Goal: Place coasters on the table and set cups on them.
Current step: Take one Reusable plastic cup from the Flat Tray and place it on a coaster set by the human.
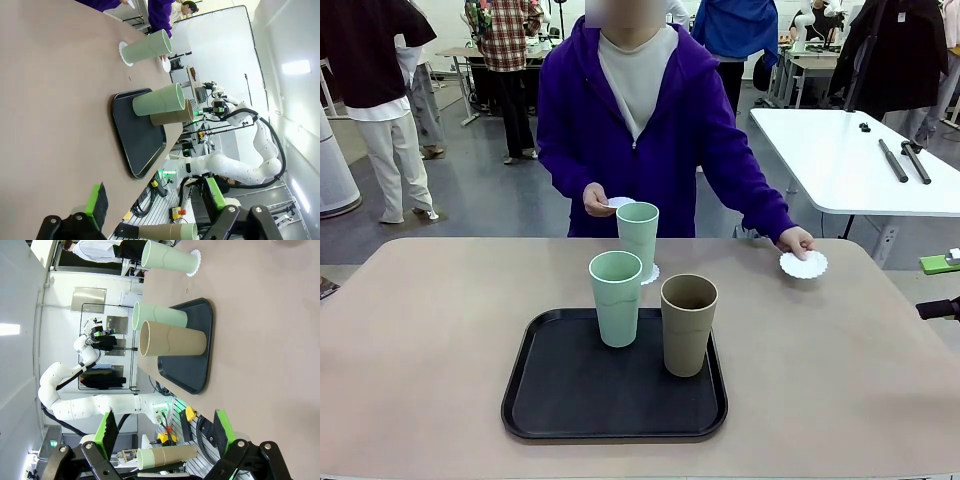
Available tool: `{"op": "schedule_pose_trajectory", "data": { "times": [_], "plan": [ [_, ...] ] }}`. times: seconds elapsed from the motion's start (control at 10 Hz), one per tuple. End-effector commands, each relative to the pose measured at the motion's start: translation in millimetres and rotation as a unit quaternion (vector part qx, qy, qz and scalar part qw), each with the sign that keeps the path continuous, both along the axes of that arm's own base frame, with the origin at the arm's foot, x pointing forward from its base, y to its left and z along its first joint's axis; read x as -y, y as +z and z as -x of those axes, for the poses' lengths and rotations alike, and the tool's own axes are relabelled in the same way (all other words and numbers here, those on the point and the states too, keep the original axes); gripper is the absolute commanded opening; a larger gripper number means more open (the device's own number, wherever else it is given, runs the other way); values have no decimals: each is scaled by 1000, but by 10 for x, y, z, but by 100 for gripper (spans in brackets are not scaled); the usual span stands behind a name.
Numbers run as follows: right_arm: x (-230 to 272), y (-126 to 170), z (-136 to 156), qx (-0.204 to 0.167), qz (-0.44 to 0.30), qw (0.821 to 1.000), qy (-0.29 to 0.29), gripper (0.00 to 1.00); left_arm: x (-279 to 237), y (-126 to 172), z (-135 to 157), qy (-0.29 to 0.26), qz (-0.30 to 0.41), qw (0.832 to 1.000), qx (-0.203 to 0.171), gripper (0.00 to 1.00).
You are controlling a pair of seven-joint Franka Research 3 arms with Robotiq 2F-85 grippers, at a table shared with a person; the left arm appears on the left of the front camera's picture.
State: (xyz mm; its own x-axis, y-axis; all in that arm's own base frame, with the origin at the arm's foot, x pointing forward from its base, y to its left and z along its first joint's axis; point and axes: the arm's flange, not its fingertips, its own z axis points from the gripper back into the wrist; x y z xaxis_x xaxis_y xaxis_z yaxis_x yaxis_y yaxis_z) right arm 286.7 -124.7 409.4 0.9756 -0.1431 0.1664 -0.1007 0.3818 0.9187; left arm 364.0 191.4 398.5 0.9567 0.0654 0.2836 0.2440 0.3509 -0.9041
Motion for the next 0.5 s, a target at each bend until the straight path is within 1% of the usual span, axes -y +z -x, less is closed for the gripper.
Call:
{"op": "schedule_pose_trajectory", "data": {
  "times": [0.0, 0.4],
  "plan": [
    [-9, 10, -31, 9, -11, 1000, -1, 100, -33, 15, 3, -4, 4, 1000, 9, 100],
    [-9, 10, -31, 9, -11, 1000, -1, 100, -33, 15, 3, -4, 4, 1000, 9, 100]
  ]
}}
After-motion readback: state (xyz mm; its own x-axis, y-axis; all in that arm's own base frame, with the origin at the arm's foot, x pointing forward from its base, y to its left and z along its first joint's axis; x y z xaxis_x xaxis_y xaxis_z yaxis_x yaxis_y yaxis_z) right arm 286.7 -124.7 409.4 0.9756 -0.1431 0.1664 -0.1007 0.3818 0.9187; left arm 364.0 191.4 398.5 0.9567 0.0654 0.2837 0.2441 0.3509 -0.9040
